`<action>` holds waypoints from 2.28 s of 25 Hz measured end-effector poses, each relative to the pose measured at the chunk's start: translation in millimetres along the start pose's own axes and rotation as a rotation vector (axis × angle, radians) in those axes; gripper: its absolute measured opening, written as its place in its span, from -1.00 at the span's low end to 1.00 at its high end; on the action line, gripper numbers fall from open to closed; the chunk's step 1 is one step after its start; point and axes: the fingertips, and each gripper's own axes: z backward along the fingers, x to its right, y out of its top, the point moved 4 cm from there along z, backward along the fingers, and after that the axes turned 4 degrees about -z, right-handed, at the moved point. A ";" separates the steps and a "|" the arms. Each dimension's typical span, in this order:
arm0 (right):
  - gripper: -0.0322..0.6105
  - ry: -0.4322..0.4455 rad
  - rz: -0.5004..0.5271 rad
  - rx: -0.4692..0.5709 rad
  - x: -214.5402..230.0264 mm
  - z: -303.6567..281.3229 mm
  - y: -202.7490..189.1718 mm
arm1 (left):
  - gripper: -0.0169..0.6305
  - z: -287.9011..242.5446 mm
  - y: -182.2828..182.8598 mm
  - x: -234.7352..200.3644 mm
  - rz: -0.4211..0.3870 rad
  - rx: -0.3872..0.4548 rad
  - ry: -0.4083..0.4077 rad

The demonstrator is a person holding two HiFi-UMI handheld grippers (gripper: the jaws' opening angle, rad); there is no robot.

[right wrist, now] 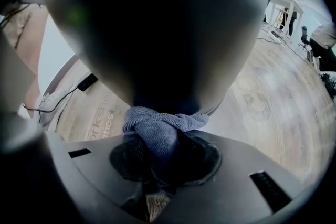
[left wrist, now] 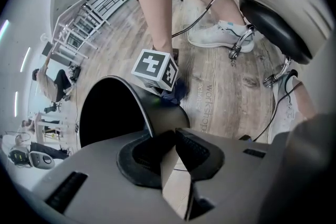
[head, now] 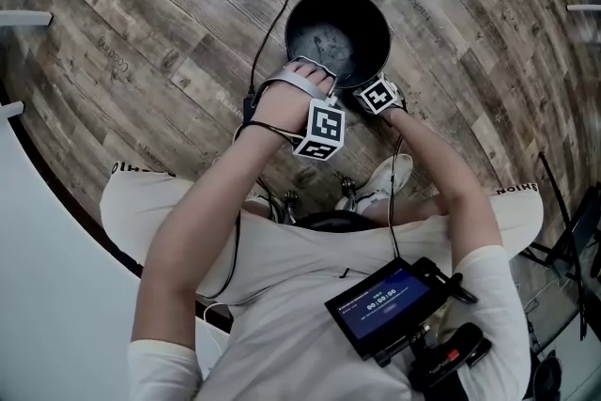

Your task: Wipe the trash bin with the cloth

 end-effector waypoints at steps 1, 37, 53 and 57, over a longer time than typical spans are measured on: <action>-0.61 0.002 -0.009 -0.012 0.5 2.6 -0.5 | -0.68 -0.2 0.0 -0.2 0.003 -0.002 0.001; -0.61 0.066 -0.078 0.106 -48.0 125.2 44.6 | -0.64 -4.4 -0.7 8.4 -0.025 -0.071 0.020; -0.61 -0.033 -0.114 0.004 -17.5 -0.8 5.4 | -0.64 -6.1 1.3 0.0 -0.006 -0.048 0.024; -0.61 -0.028 -0.155 -0.029 -18.0 11.2 -0.1 | -0.63 -6.6 1.5 1.3 -0.002 -0.062 0.024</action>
